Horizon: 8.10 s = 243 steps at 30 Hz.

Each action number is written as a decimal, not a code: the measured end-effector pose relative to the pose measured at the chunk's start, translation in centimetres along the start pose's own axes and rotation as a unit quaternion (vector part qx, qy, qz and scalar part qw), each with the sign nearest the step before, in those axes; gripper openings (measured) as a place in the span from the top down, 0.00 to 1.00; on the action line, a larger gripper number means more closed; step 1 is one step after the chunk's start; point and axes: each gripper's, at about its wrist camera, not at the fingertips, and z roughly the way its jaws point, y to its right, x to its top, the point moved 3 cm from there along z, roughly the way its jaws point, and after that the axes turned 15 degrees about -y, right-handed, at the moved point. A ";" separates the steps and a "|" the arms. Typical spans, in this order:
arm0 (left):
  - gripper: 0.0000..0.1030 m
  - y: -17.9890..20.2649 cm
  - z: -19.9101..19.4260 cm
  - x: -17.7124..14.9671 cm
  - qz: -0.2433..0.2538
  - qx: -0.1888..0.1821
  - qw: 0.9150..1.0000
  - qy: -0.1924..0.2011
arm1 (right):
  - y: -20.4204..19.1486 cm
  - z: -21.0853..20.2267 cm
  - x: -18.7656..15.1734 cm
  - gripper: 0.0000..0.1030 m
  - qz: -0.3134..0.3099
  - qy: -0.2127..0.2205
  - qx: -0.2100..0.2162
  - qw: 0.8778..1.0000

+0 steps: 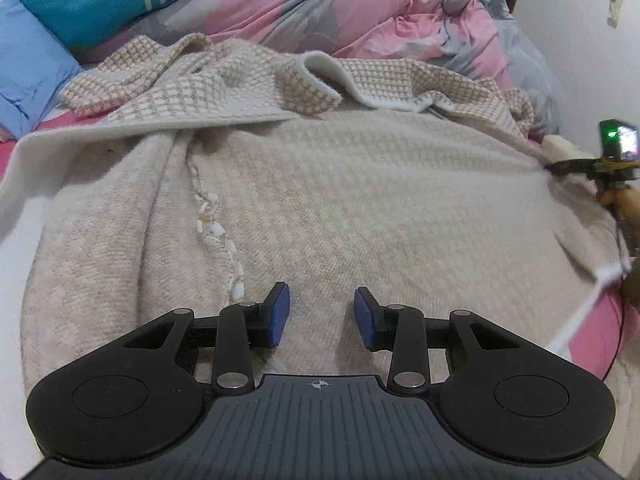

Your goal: Fold clothes

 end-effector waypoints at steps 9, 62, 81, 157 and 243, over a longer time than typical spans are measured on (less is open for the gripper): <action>0.65 -0.3 -1.7 0.4 0.018 -0.019 1.000 0.001 | -1.2 -6.3 0.1 0.68 -0.031 0.045 -0.033 0.998; 0.59 -3.0 5.7 6.8 0.039 -0.127 0.990 0.039 | -37.2 6.0 19.1 0.83 -0.087 -0.079 0.310 0.943; 0.40 -1.5 0.5 4.2 0.055 -0.165 0.980 0.095 | -13.7 -11.1 5.8 0.79 0.060 -0.021 0.372 0.926; 0.93 -1.8 -0.3 -5.4 0.041 -0.234 0.966 0.098 | -27.8 3.6 7.4 0.51 0.176 -0.157 0.502 0.832; 0.59 -7.0 -3.6 -6.8 -0.156 -0.207 0.966 0.003 | -11.7 -8.9 -12.2 0.96 0.090 -0.093 0.470 0.873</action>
